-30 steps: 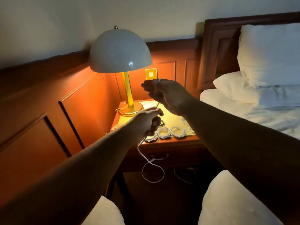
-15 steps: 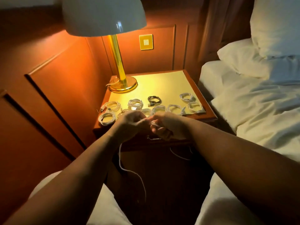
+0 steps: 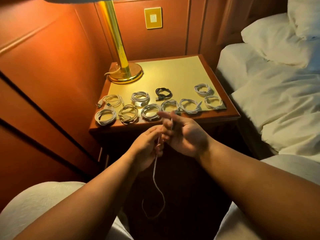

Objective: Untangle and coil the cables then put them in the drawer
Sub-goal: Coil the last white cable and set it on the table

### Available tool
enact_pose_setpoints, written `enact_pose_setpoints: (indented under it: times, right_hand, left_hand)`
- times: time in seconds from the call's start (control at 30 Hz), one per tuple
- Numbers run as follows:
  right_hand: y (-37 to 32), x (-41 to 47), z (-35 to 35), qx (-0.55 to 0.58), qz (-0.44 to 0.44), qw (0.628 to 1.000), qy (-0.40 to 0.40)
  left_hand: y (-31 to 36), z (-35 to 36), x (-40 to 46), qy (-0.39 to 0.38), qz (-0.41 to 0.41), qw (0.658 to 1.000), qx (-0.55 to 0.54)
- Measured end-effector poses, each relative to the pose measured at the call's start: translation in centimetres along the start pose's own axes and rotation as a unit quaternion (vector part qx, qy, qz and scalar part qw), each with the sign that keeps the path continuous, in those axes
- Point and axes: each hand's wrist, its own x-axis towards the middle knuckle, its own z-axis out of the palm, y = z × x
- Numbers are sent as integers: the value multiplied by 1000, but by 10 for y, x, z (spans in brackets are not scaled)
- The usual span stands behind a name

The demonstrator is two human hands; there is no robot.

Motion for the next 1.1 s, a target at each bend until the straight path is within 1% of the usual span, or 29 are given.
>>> enact_pose_setpoints:
  times: [0.03, 0.07, 0.13, 0.2, 0.23, 0.27, 0.3, 0.33, 0.37, 0.43, 0.5, 0.53, 0.57, 0.63, 0.7, 0.73, 0.77, 0.8, 0.83, 0.87, 0.93, 1.0, 1.1]
  right_hand:
    - [-2, 4, -3, 7, -30, 999, 10]
    - [-4, 8, -6, 11, -55, 998, 24]
    - [-10, 13, -11, -11, -95, 994, 57]
    - [-15, 14, -13, -86, -113, 988, 65]
    - [-17, 14, -13, -151, -122, 979, 60]
    - [-19, 13, -13, -237, -136, 960, 55]
    - [-20, 13, -13, -326, -149, 932, 53]
    - [-20, 13, -14, -407, -161, 897, 58]
    - [-19, 14, -15, -475, -167, 861, 69]
    - [-15, 16, -17, -597, -147, 783, 96]
    - [-7, 19, -18, -691, -108, 706, 112]
    - [-4, 20, -17, -714, -99, 682, 119]
    - [-1, 21, -15, -726, -92, 671, 123]
    - [0, 21, -10, -733, -71, 666, 120]
    - [-1, 21, -3, -707, -17, 696, 127]
    - [-2, 24, -3, -650, 27, 747, 135]
    - [-3, 24, -2, -551, 74, 818, 147]
    - [-4, 22, -1, -435, 122, 880, 148]
    - [-5, 20, -1, -349, 152, 916, 128]
    - [-4, 19, -4, -295, 162, 937, 100]
    - [-4, 16, -6, -209, 169, 962, 55]
    - [-4, 14, -9, -137, 175, 975, 31]
    - [-5, 12, -11, -65, 159, 985, 2]
  left_hand:
    - [-4, 1, 3, -28, -34, 999, -6]
    - [-7, 2, 3, -51, -63, 997, 11]
    - [-8, 3, 3, -74, -97, 990, 69]
    - [-5, 4, 4, -74, -101, 985, 116]
    - [-2, 2, 6, -68, -92, 982, 151]
    - [1, 0, 8, -62, -77, 973, 210]
    - [4, -4, 10, -53, -52, 954, 290]
    - [7, -8, 13, -41, -17, 929, 368]
    - [9, -13, 14, -27, 25, 905, 423]
    - [15, -18, 14, -4, 103, 867, 487]
    - [19, -21, 12, 14, 155, 842, 517]
    - [20, -21, 11, 30, 175, 837, 518]
    - [20, -22, 11, 50, 194, 834, 515]
    - [20, -24, 11, 79, 222, 833, 500]
    - [21, -27, 12, 84, 230, 854, 460]
    - [23, -28, 11, 74, 231, 868, 432]
    - [24, -29, 11, 61, 237, 880, 407]
    - [26, -30, 11, 48, 243, 888, 387]
    - [28, -31, 10, 37, 244, 900, 360]
    - [29, -32, 10, 30, 235, 915, 325]
    - [30, -32, 10, 23, 199, 949, 243]
    - [25, -29, 11, 24, 153, 974, 164]
    - [13, -19, 13, 43, 102, 993, 45]
